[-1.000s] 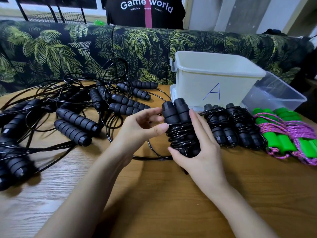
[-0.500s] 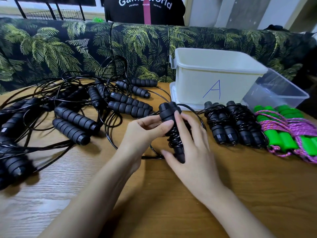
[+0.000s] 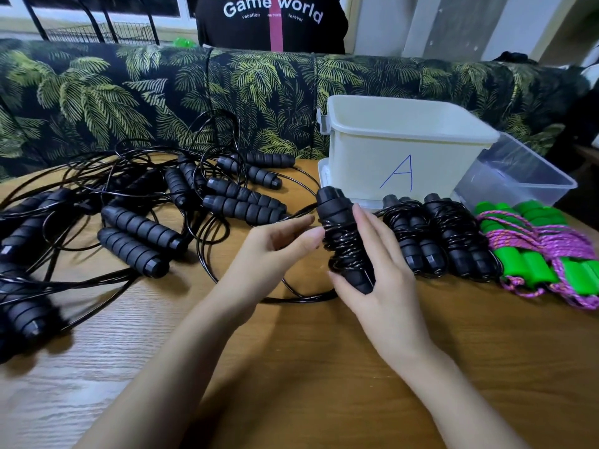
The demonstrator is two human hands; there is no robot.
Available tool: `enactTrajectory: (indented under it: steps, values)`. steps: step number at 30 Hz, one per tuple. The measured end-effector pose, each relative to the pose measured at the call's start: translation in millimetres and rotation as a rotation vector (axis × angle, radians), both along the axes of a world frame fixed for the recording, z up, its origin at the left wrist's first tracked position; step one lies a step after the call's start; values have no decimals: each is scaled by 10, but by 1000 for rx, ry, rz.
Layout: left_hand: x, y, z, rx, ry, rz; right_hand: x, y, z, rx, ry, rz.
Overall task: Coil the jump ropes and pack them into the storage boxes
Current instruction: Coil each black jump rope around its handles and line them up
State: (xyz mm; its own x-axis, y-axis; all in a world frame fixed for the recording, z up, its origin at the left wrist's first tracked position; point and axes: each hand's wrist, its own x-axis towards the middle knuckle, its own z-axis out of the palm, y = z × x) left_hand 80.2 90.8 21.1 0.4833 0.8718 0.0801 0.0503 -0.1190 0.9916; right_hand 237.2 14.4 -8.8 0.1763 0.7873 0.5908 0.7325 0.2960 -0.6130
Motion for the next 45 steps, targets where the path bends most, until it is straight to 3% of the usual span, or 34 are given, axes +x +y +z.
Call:
enactTrajectory:
  steps: [6,8,13,15,19,23,29,36,40,45]
  values:
    - [-20,25,2,-165,-198,-118,-112,-82,145,-107,471,281]
    - [-10,2,31,-241,-306,-119,-117,-88,155,-121,542,316]
    - [-26,-3,76,-303,-327,-12,-69,-70,153,-183,631,382]
    - [-4,-33,85,-314,-329,80,-59,-61,141,-178,529,336]
    - [90,-102,56,-262,-309,242,-149,-34,38,-79,64,82]
    - [134,-172,47,-138,-252,231,-267,-36,-31,-86,-290,-128]
    - [111,-186,93,-49,-189,35,-43,-6,32,-51,-261,-58]
    - [174,-204,-15,-124,-273,299,-167,-33,-11,-165,-420,-182]
    - [193,-212,-42,-150,-254,204,-111,-3,-13,-159,-490,-349]
    - [141,-142,-35,-129,-212,141,-57,-6,9,-139,-518,-360]
